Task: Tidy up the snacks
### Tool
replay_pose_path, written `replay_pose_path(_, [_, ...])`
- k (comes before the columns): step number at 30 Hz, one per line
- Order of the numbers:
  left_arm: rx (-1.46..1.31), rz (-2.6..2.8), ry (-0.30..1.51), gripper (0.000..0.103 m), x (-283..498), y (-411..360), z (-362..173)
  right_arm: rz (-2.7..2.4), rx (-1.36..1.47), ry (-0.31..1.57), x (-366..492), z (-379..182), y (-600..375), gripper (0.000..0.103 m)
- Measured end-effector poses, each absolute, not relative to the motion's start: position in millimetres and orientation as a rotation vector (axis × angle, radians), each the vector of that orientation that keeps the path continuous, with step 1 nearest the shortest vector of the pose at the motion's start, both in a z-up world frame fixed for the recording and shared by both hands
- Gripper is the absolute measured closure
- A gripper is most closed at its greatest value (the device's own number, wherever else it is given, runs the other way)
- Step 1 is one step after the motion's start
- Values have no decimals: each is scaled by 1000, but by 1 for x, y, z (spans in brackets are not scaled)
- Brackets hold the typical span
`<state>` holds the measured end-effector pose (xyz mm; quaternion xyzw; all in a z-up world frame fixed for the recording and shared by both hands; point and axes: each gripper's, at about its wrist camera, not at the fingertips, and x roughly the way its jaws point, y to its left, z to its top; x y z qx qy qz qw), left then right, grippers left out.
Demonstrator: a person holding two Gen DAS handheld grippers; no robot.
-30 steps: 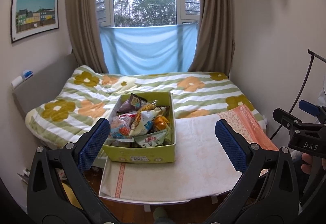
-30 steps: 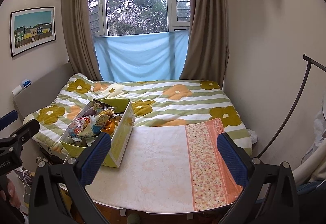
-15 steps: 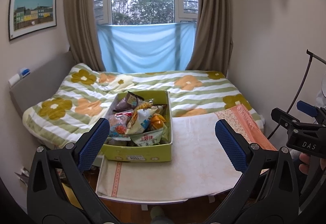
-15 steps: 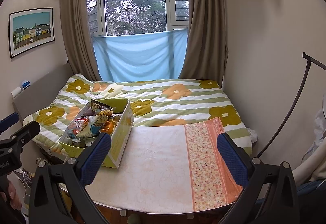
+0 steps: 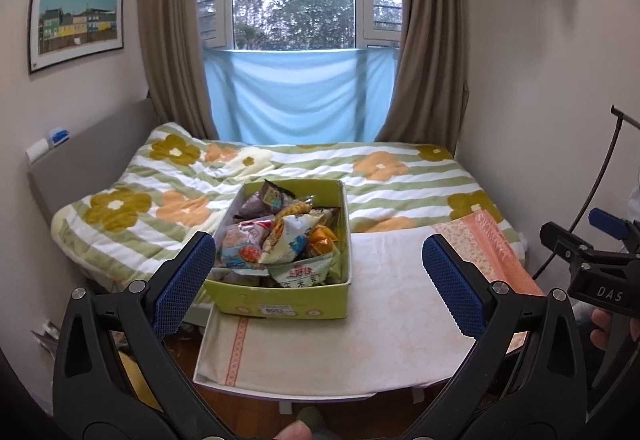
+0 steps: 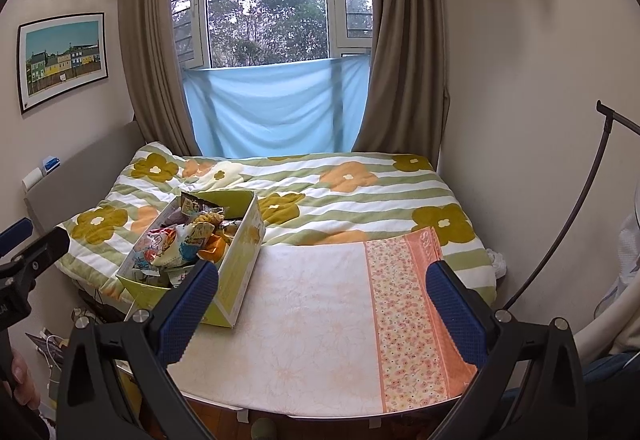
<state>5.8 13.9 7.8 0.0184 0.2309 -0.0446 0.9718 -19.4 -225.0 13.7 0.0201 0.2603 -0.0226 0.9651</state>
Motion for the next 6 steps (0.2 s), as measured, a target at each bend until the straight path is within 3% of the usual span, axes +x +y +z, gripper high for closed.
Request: replay_pose_path(6, [13, -115, 467, 0, 8, 21, 4, -44, 38, 534, -18, 12, -221, 0])
